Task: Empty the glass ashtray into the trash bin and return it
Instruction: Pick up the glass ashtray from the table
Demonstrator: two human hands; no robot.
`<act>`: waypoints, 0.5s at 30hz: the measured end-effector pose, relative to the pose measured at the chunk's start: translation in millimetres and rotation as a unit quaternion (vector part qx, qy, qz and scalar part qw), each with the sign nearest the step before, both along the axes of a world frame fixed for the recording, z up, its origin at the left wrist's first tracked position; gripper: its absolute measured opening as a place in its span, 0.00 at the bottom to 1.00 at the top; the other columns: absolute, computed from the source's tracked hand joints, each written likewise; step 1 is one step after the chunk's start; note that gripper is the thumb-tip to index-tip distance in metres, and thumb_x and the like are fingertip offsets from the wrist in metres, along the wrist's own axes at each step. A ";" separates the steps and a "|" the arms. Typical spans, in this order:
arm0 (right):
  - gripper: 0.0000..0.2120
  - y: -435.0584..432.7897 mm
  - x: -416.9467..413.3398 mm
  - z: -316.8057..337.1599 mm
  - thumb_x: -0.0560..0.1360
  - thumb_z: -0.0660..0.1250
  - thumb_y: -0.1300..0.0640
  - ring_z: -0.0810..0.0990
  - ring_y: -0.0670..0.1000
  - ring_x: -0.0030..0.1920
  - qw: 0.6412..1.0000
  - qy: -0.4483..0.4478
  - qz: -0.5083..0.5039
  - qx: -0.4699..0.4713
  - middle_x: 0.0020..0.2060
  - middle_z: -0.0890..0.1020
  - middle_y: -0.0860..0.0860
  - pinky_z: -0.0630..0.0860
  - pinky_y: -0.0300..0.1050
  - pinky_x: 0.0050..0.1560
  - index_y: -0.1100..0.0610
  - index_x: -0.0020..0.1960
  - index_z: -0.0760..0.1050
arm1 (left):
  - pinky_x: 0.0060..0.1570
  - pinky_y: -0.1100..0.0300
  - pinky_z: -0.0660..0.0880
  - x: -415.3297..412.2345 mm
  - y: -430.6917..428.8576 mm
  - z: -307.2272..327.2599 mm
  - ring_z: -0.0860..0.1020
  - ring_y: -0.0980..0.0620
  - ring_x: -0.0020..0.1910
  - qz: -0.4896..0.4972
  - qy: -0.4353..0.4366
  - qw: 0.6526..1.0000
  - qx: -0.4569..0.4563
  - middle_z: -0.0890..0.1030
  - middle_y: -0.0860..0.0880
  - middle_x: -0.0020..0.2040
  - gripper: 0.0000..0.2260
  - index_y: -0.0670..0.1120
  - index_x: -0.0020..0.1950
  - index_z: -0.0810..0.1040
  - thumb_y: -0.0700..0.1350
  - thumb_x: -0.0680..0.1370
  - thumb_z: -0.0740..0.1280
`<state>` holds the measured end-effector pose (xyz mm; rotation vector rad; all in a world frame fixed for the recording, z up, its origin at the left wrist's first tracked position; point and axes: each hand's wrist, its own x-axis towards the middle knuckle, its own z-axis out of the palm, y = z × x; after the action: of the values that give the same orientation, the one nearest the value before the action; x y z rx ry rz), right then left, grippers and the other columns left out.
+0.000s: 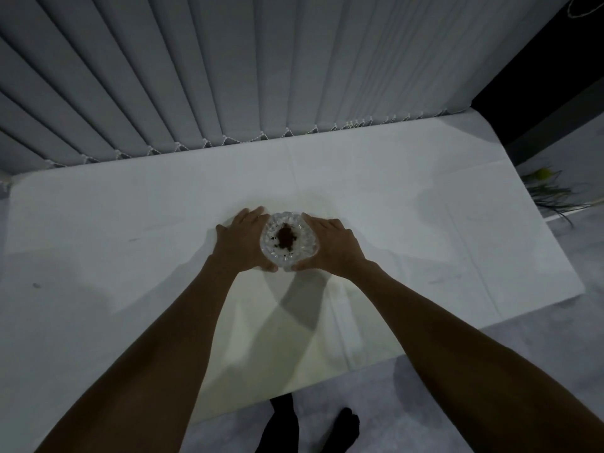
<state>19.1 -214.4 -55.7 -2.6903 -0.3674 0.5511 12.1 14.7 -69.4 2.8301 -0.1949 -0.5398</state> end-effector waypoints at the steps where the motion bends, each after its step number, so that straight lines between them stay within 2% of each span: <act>1: 0.63 0.1 -2.7 -2.5 0.57 0.79 0.26 0.67 0.54 0.77 1.000 -0.003 -0.005 0.004 0.78 0.70 0.46 0.70 0.58 0.72 0.51 0.83 0.60 | 0.67 0.31 0.73 -0.6 -2.0 1.9 0.63 0.45 0.84 0.004 0.010 1.000 0.003 0.65 0.53 0.83 0.58 0.51 0.81 0.66 0.69 0.55 0.83; 4: 0.62 0.4 -9.6 -6.7 0.58 0.82 0.30 0.67 0.55 0.78 1.000 -0.014 -0.013 0.020 0.78 0.71 0.50 0.68 0.59 0.74 0.54 0.83 0.60 | 0.75 0.31 0.64 -6.7 -13.6 10.5 0.54 0.45 0.87 0.022 0.032 0.999 0.003 0.57 0.51 0.88 0.59 0.50 0.85 0.62 0.66 0.60 0.84; 6: 0.60 -2.9 -13.3 -7.4 0.59 0.83 0.32 0.69 0.56 0.76 0.999 -0.016 -0.016 0.037 0.76 0.73 0.50 0.69 0.59 0.73 0.53 0.82 0.62 | 0.78 0.31 0.62 -11.0 -17.8 10.7 0.53 0.44 0.87 0.028 0.041 0.999 -0.008 0.57 0.51 0.88 0.60 0.49 0.85 0.61 0.65 0.60 0.84; 8: 0.57 -10.4 -18.1 -6.4 0.58 0.83 0.33 0.73 0.56 0.73 0.998 -0.018 -0.014 0.051 0.74 0.75 0.49 0.73 0.58 0.70 0.51 0.80 0.64 | 0.77 0.33 0.64 -14.4 -20.6 11.7 0.60 0.44 0.85 0.026 0.049 0.998 -0.033 0.64 0.51 0.85 0.58 0.49 0.83 0.65 0.66 0.58 0.84; 11: 0.56 -26.9 -28.6 -1.6 0.58 0.82 0.32 0.77 0.54 0.68 0.997 -0.028 -0.025 0.067 0.72 0.77 0.46 0.76 0.55 0.65 0.47 0.79 0.64 | 0.71 0.39 0.70 -19.4 -29.5 14.7 0.74 0.50 0.75 0.025 0.049 0.995 -0.081 0.77 0.55 0.72 0.52 0.54 0.74 0.74 0.70 0.52 0.78; 15: 0.55 -60.2 -46.3 11.6 0.57 0.81 0.30 0.78 0.53 0.66 0.994 -0.039 -0.046 0.088 0.70 0.78 0.43 0.77 0.56 0.63 0.44 0.78 0.63 | 0.73 0.40 0.69 -28.7 -63.0 41.2 0.74 0.51 0.74 0.000 0.041 0.993 -0.113 0.78 0.55 0.72 0.53 0.56 0.75 0.74 0.71 0.52 0.76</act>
<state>-27.2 -274.6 -44.2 -2.5494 -0.2967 0.3693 -16.6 -48.2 -28.2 2.5841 -0.2257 -0.5922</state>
